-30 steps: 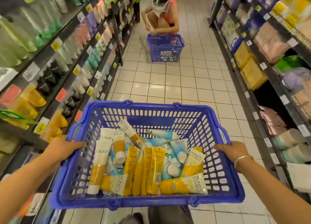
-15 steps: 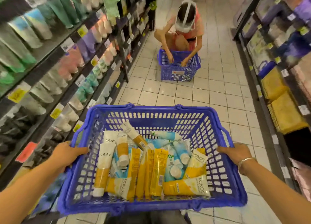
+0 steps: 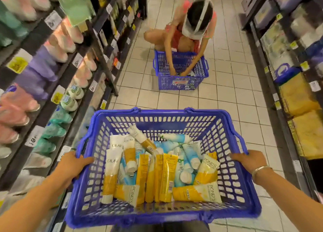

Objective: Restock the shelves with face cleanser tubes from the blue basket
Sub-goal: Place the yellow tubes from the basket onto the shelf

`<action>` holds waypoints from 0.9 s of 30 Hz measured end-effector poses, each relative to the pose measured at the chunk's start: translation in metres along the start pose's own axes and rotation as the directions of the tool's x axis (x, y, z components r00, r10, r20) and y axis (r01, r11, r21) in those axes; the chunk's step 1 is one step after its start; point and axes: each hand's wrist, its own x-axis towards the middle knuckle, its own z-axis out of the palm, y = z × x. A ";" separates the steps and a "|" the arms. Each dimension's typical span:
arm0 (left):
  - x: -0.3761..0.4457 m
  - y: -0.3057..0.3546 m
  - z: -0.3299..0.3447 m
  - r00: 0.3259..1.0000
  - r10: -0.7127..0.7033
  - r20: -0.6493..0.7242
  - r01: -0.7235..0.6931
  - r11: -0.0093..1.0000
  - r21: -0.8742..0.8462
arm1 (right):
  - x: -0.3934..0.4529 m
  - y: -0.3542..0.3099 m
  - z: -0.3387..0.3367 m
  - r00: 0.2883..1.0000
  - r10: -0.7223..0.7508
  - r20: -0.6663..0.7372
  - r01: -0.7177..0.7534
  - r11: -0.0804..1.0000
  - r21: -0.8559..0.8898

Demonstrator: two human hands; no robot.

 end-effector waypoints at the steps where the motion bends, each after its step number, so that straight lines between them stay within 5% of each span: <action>1: 0.021 0.022 0.001 1.000 0.012 -0.001 -0.012 1.000 0.004 | 0.016 -0.017 0.005 1.000 0.009 -0.001 -0.009 1.000 0.022; 14: 0.228 0.170 0.048 0.999 -0.038 -0.011 0.038 0.998 0.040 | 0.199 -0.150 0.102 0.986 0.150 0.070 -0.153 0.988 0.031; 23: 0.378 0.156 0.144 0.974 -0.224 0.012 0.224 0.974 0.014 | 0.375 -0.201 0.225 0.985 0.160 0.059 -0.153 0.982 -0.108; 27: 0.456 0.152 0.193 0.968 -0.250 0.001 0.247 0.960 0.128 | 0.455 -0.195 0.291 0.990 0.141 0.012 -0.137 0.977 -0.165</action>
